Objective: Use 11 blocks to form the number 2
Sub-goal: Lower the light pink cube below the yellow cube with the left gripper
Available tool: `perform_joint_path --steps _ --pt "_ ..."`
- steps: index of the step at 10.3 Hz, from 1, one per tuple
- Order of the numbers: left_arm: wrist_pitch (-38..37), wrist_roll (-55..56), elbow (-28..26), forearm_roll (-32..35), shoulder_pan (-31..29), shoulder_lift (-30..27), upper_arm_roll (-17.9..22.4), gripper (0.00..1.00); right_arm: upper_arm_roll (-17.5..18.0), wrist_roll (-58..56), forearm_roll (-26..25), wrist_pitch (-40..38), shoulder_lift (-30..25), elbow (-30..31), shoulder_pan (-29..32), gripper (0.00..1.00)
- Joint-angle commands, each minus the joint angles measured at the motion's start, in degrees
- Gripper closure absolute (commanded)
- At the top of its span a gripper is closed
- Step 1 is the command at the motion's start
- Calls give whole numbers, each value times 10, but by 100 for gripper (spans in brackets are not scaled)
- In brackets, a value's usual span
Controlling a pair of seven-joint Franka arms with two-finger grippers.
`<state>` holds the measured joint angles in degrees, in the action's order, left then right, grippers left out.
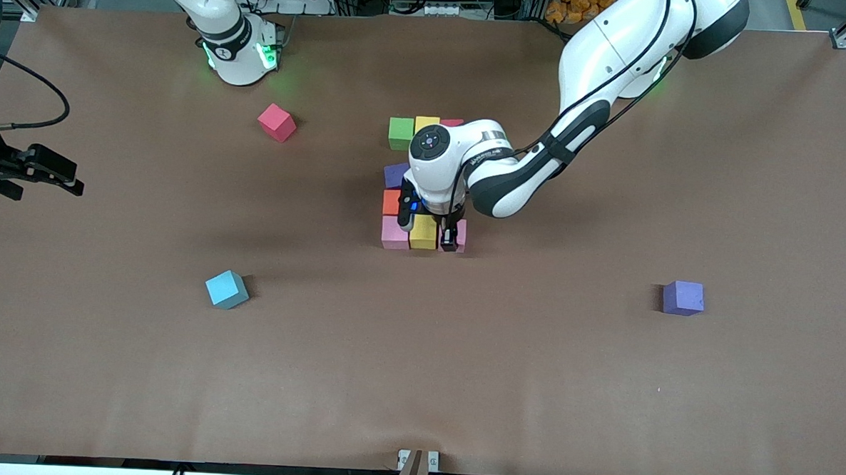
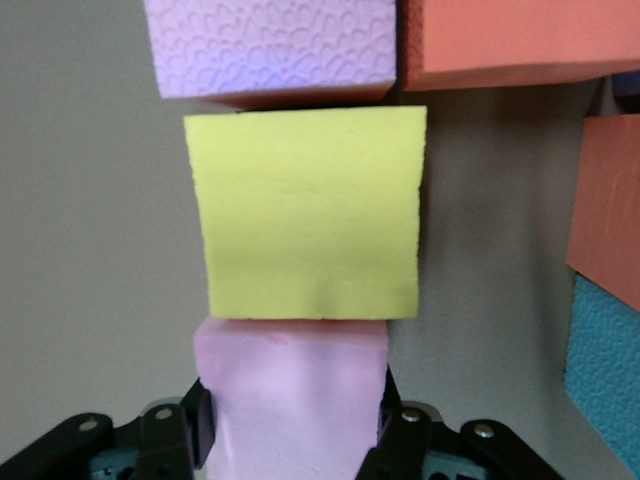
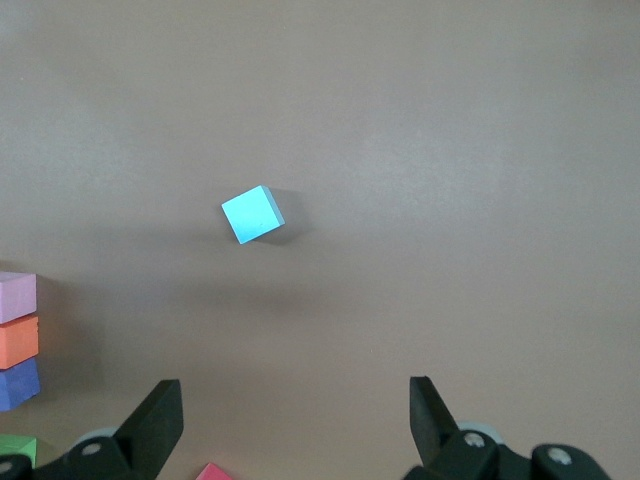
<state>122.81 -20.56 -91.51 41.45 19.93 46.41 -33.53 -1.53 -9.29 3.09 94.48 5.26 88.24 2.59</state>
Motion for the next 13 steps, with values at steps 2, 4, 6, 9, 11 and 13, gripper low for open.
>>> perform_joint_path --steps 2,4,6,9,11,13 --pt "2 8 12 6 7 6 3 42 4 -6 5 -7 5 -10 7 0" --pt "2 8 12 6 11 7 3 42 4 -6 5 -8 5 -10 7 0" --pt "2 9 12 6 12 8 3 42 4 -6 5 -9 5 -9 6 0" --pt "2 17 12 6 12 11 3 0 2 -8 5 -10 4 -11 11 0" --pt "2 48 12 6 14 11 3 0 -1 -17 8 -32 -2 -20 35 0" --pt "2 48 12 8 15 11 3 0 -2 -56 30 -42 -2 -32 48 0"
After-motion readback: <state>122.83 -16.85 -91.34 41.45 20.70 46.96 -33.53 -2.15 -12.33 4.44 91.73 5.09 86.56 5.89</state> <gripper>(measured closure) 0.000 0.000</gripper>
